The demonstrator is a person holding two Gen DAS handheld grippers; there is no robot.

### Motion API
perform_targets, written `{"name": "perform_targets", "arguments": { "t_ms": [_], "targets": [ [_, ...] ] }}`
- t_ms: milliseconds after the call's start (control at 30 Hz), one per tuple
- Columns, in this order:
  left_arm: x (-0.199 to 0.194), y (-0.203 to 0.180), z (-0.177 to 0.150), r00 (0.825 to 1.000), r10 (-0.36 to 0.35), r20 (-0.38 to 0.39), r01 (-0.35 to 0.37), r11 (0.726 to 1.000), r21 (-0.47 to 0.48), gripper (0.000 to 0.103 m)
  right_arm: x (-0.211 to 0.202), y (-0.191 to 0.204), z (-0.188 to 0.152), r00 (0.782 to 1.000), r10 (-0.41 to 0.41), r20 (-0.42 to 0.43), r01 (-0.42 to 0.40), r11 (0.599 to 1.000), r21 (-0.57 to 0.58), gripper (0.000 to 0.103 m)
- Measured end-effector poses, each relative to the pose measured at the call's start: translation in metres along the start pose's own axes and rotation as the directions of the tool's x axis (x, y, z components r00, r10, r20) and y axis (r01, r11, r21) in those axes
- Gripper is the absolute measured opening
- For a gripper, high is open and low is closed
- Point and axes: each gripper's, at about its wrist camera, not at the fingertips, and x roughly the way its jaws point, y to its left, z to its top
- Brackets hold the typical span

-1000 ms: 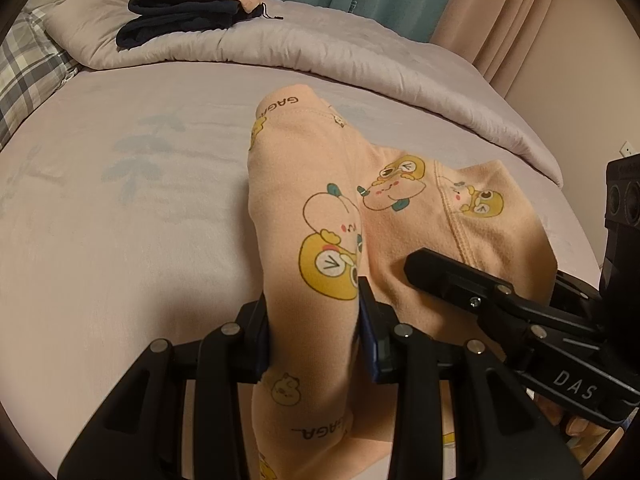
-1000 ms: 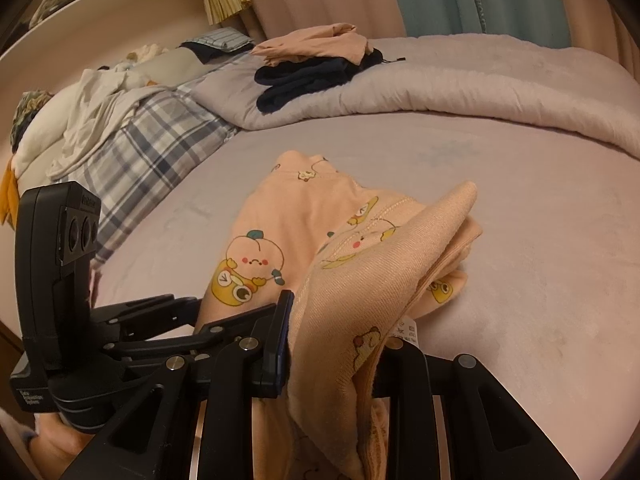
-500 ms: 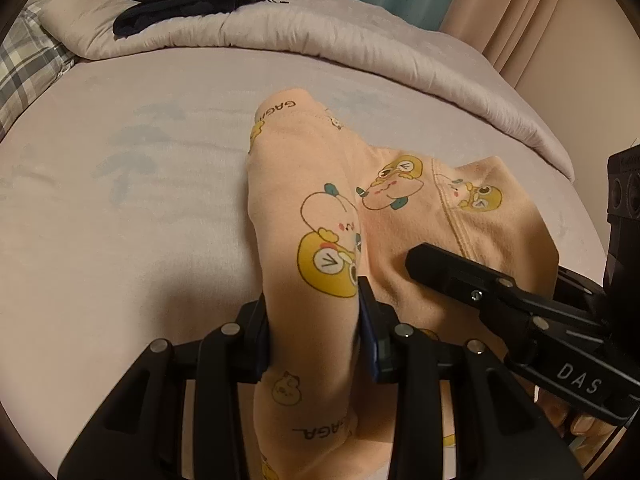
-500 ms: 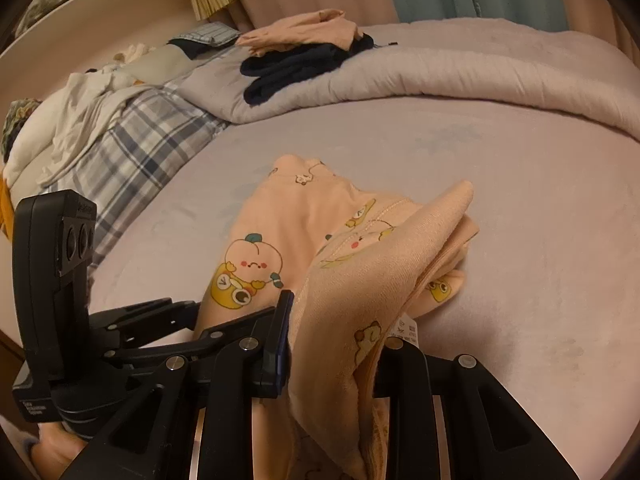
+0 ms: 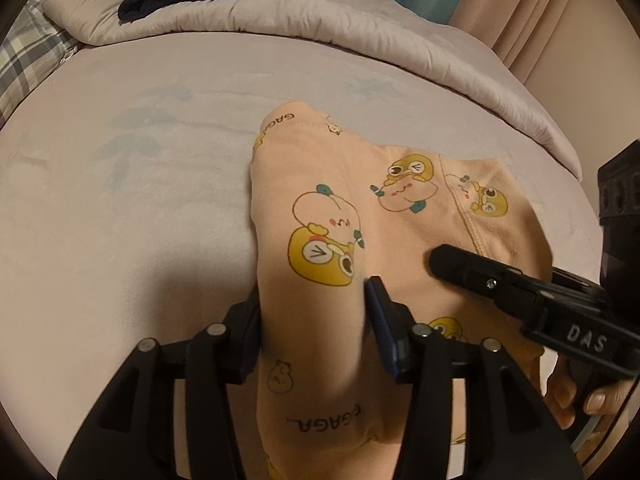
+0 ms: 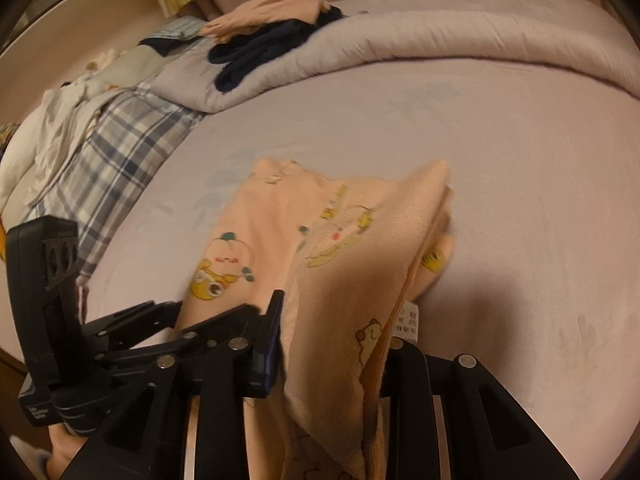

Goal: Fold small clothes
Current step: 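Open both grippers and release the folded end onto the shirt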

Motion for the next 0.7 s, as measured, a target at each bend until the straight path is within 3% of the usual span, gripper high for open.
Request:
{"name": "perform_targets", "arguments": {
  "t_ms": [67, 167, 300, 567, 700],
  "targets": [
    [-0.001, 0.002, -0.001, 1.0, 0.017, -0.003, -0.017, 1.0, -0.001, 0.068, 0.0, -0.011, -0.002, 1.0, -0.003, -0.015, 0.004, 0.999, 0.045, 0.038],
    [-0.003, 0.009, -0.006, 1.0, 0.027, -0.01, -0.027, 0.999, -0.022, 0.076, -0.006, -0.024, -0.007, 1.0, 0.005, -0.021, -0.002, 0.995, 0.103, 0.047],
    [-0.009, 0.015, -0.016, 0.999, 0.026, -0.018, -0.027, 0.999, -0.046, 0.078, -0.016, -0.028, -0.014, 1.0, -0.007, -0.019, 0.009, 0.993, 0.12, 0.047],
    [-0.034, 0.016, -0.046, 0.999, 0.044, -0.016, -0.045, 0.997, -0.059, 0.079, -0.043, -0.013, -0.036, 1.0, 0.016, -0.008, -0.015, 1.0, 0.023, 0.05],
    [-0.031, 0.017, -0.055, 0.998, 0.055, -0.036, -0.057, 0.997, -0.061, 0.082, -0.028, -0.01, -0.048, 0.994, -0.08, -0.069, 0.077, 0.996, -0.041, 0.053]
  ]
}}
